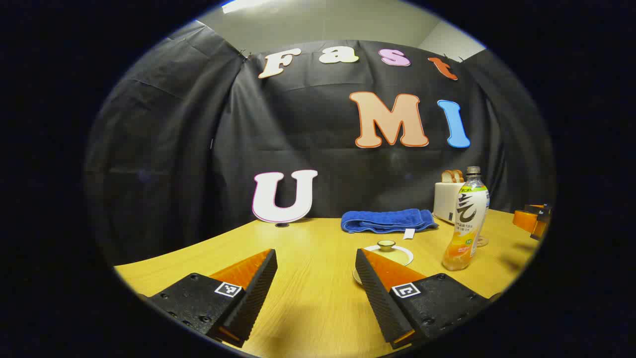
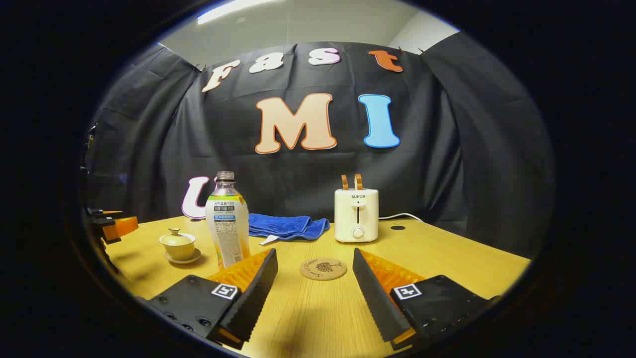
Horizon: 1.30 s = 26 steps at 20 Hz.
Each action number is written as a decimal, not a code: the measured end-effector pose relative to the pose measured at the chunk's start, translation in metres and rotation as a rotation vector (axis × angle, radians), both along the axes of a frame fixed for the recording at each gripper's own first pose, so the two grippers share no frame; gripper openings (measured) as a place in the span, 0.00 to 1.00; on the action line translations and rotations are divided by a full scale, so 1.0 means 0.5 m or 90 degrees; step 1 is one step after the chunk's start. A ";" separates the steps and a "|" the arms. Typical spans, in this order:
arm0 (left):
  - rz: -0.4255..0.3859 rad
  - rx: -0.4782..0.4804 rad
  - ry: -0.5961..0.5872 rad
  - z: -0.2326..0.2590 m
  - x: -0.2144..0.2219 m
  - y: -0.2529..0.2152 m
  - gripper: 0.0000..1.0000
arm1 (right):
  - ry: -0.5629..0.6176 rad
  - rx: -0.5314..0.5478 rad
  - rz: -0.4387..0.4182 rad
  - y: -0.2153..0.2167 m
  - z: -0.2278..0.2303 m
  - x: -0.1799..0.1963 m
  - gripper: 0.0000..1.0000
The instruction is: Open the teacup lid with one hand, grasp the water bottle and pour water into the teacup with the other hand; after pouring, place the water bottle on the coaster and then close the teacup lid.
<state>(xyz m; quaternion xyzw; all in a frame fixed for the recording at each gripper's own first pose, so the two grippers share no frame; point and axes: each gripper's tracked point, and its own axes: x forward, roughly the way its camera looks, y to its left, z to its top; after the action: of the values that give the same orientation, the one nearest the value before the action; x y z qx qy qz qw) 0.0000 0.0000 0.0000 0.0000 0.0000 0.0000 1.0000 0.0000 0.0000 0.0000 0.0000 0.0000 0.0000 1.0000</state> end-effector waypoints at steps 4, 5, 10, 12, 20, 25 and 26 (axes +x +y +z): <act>0.022 -0.001 -0.001 0.002 0.000 0.014 0.93 | 0.000 0.000 -0.002 -0.003 0.001 -0.001 0.97; 0.026 -0.001 -0.001 0.002 0.001 0.015 0.93 | 0.001 0.000 0.003 -0.001 0.001 0.000 0.97; 0.014 -0.002 -0.002 0.001 0.002 0.005 0.93 | 0.001 0.000 -0.006 -0.020 0.004 0.003 0.94; 0.014 -0.002 -0.002 0.001 0.003 0.005 0.93 | 0.001 0.000 -0.010 -0.021 0.007 0.008 0.99; 0.017 -0.002 -0.001 0.001 0.002 0.005 0.93 | 0.001 0.000 -0.013 -0.021 0.005 0.004 0.96; -0.012 -0.003 -0.002 0.002 0.004 -0.015 0.93 | 0.001 0.000 -0.013 -0.022 0.005 0.005 0.99; -0.023 -0.003 -0.001 0.001 0.005 -0.021 0.93 | 0.001 0.000 -0.013 -0.022 0.005 0.004 0.99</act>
<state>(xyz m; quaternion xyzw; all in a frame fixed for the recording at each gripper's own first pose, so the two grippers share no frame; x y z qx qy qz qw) 0.0027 -0.0105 0.0004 -0.0024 -0.0007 -0.0181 0.9998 0.0020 -0.0109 0.0024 0.0001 0.0005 -0.0099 1.0000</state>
